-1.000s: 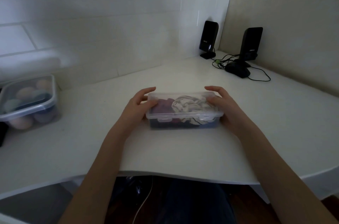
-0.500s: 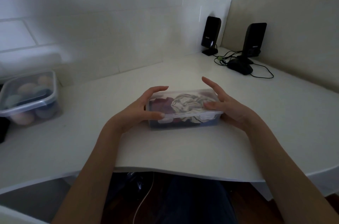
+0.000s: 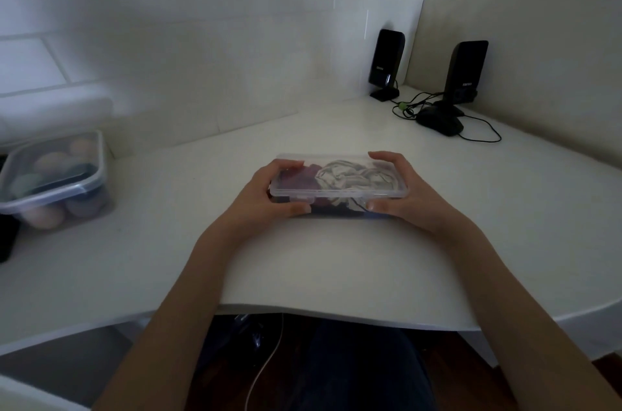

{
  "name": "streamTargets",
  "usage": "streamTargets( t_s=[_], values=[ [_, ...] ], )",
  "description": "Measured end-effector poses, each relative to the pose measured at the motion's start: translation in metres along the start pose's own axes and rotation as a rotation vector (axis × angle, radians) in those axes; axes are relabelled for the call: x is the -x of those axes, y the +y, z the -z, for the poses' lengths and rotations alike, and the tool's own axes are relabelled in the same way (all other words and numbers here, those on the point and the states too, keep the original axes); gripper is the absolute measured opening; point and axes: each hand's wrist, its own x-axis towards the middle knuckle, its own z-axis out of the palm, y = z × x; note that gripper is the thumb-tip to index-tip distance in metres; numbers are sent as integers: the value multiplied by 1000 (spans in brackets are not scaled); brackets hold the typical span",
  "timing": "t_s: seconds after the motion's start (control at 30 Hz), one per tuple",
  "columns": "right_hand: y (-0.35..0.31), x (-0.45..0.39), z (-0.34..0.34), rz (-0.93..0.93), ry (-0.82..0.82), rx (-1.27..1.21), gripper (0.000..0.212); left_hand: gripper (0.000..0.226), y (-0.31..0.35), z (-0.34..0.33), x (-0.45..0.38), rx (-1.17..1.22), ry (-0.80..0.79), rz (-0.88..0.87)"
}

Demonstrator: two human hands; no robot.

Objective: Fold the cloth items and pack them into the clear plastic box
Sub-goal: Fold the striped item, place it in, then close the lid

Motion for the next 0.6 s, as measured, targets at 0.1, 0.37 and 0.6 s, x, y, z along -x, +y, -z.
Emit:
streamTargets(
  t_s=[0.1,0.37,0.6],
  values=[
    [5,-2,-1,0,44,69,75,61,-2,1,0,-21,17,13],
    [5,0,-7,43,163,137,48,58,-2,0,-1,-23,27,26],
    [4,-10,-24,102,305,253,35,50,-3,-9,-1,-632,267,-218]
  ],
)
